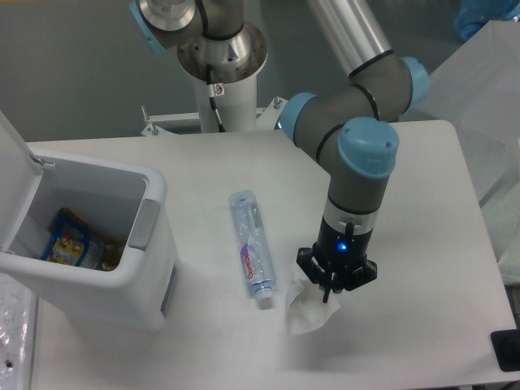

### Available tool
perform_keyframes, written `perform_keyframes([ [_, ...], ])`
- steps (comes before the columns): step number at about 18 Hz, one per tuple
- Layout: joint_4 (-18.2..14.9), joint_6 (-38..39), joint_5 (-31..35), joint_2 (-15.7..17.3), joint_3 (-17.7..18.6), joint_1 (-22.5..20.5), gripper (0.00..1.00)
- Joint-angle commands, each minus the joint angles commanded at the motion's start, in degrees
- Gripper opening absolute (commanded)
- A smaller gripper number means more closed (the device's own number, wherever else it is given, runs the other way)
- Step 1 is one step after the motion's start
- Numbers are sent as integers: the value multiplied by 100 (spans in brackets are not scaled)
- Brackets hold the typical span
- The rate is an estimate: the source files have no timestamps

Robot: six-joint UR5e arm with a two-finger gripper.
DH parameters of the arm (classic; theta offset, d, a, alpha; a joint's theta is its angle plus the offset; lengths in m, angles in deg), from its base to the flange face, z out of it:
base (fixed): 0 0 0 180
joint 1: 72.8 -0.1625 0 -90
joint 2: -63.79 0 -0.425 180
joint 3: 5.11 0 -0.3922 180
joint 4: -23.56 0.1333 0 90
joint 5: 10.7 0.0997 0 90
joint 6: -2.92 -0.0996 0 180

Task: Place the trash in the trash can
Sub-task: 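Lift the bag and carry it over the white bin, then release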

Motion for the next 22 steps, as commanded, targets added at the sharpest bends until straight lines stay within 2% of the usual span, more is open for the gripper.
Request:
perform_keyframes([
  [4,-9,387,-784,448,62,114,0],
  [8,0,493,-1031,800,35,333,0],
  [14,0,1134,-1549,1423,0,527,0],
  [17,-9,1337,-1559,1758,105,772,0],
  [22,-9,1320,-1550,1934,316,1168,0],
])
